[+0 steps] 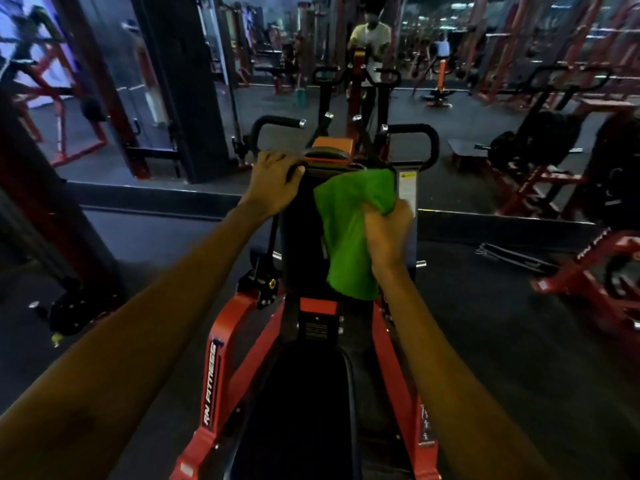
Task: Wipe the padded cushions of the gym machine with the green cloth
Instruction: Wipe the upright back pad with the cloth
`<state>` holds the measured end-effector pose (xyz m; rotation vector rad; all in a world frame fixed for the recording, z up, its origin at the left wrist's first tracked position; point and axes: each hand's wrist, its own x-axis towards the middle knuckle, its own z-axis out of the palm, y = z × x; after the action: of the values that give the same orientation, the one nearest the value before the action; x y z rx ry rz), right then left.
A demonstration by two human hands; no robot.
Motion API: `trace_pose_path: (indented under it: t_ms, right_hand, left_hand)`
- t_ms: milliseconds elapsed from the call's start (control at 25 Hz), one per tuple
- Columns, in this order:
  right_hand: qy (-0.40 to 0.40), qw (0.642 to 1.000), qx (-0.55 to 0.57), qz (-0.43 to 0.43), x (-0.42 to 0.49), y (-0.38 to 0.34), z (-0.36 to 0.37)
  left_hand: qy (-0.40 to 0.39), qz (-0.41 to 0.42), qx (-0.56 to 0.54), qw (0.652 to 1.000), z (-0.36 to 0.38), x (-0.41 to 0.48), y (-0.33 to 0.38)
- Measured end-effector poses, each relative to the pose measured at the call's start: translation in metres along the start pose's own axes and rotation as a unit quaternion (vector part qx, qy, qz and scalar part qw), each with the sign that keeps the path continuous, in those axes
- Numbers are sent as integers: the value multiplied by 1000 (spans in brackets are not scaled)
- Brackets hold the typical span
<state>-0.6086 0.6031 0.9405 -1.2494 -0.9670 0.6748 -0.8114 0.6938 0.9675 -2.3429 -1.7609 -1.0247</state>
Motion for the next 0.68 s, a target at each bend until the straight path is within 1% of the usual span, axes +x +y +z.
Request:
trace_pose_path:
  t_ms: [40,80,120,160,200,240,280,320,360,400,440,520,600,680]
  right_hand:
    - [58,996,26,-63,-1,-12,-2]
    - [103,985,33,-138,-3,-21,-2]
    - [138,968,10,-208,-5,-25,4]
    - [152,953,-38,-258,-6,-22,12]
    - [136,942,-104,-288,-7,-13,25]
    - [89,931,-183,-304,-9,3,40]
    - [30,910,-272,-312,-11,20,55]
    - [-17,879,-353,-319,-13,40,68]
    - [-47,855,-404,-320,-15,56,77]
    - [-59,844,-423,-325,-17,70,82]
    - [-57,842,-420,-334,-16,78,82]
    - [-19,831,-403,-383,-6,83,74]
    - [11,800,-407,-441,15,78,69]
    - [34,774,-423,-469,38,64,71]
  left_hand:
    - [-8,-3,-9,1000,-1,5,-3]
    - [-17,1,-31,999,-3,10,-7]
    - [-19,9,-63,998,-4,15,-11]
    - [-17,18,-93,995,-3,19,-14]
    - [-18,21,-116,993,-3,20,-14]
    - [-14,19,-139,990,-1,22,-17]
    - [-6,17,-165,986,0,23,-20]
    - [-3,18,-192,981,-1,23,-22]
    - [-11,19,-215,976,-3,23,-24]
    - [-21,25,-227,973,-5,23,-26]
    - [-31,32,-230,972,-8,24,-27]
    - [-34,36,-227,973,-10,23,-24]
    - [-12,23,-240,970,-7,22,-21]
    - [17,29,-263,964,2,20,-25]
